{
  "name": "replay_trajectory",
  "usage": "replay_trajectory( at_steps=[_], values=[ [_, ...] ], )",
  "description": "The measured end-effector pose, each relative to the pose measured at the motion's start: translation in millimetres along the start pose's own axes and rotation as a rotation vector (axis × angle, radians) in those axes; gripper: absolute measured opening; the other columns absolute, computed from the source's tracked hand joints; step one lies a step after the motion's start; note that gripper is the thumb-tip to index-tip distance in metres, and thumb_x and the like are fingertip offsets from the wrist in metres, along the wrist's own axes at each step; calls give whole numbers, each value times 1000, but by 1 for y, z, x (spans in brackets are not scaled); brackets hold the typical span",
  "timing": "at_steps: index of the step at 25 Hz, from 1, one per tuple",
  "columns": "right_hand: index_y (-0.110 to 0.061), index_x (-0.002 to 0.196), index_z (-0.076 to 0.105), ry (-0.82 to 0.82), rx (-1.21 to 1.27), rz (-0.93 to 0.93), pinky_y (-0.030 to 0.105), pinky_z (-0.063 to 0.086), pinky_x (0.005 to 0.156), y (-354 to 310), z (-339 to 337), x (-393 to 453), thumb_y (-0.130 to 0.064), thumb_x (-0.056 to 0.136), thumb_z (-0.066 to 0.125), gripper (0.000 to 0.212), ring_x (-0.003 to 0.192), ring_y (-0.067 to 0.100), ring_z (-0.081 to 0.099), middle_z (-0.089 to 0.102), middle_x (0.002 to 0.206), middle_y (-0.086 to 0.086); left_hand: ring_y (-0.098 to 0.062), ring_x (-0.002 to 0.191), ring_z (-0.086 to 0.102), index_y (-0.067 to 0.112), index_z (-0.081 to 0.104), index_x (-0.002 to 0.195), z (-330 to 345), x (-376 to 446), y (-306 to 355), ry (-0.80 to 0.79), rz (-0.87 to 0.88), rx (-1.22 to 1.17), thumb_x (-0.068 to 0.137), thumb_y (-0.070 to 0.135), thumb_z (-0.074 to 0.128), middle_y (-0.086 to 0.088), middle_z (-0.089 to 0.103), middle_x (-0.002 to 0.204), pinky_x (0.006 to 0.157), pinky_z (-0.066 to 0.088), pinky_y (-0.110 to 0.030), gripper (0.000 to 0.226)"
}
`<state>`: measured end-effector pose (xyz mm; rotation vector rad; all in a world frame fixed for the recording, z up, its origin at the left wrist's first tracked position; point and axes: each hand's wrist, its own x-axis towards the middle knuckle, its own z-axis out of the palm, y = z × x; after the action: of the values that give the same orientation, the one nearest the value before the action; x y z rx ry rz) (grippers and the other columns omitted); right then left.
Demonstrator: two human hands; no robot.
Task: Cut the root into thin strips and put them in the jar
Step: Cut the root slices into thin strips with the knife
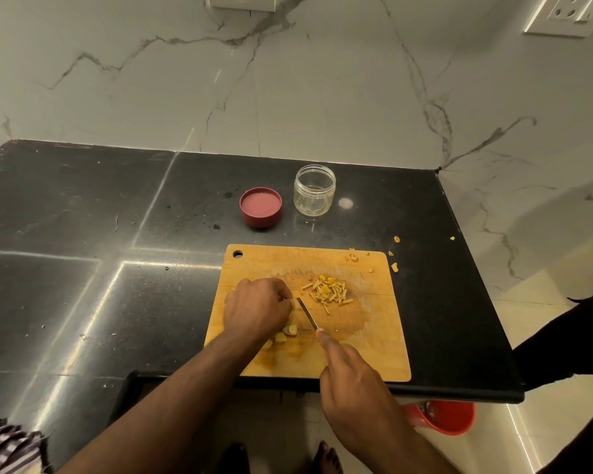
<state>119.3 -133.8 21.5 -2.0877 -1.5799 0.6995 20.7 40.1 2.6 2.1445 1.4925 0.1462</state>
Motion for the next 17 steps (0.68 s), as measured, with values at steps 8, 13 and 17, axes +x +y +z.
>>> replay_trajectory(
  at_steps=[8, 13, 17],
  values=[
    [-28, 155, 20, -34, -33, -9, 26, 47, 93, -7, 4, 20, -22, 103, 31, 53, 115, 13, 53, 44, 142, -2, -16, 102, 53, 34, 70, 99, 0, -1, 2, 9, -11, 4, 93, 33, 58, 11, 68, 92, 85, 51, -43, 14],
    [-30, 154, 18, -71, -66, 0, 22, 47, 85, -3, 1, 3, -25, 104, 31, 52, 106, 10, 54, 45, 136, -5, -15, 102, 51, 34, 69, 98, 1, 0, 2, 16, -18, 27, 93, 34, 58, 14, 65, 90, 84, 51, -42, 12],
    [-32, 154, 19, -37, -115, -13, 14, 43, 81, 6, 1, -5, -31, 101, 17, 53, 100, 3, 51, 46, 132, -11, -15, 102, 52, 34, 69, 98, 3, 1, 1, 15, -19, 8, 93, 33, 60, 13, 66, 91, 87, 52, -45, 11]
  ],
)
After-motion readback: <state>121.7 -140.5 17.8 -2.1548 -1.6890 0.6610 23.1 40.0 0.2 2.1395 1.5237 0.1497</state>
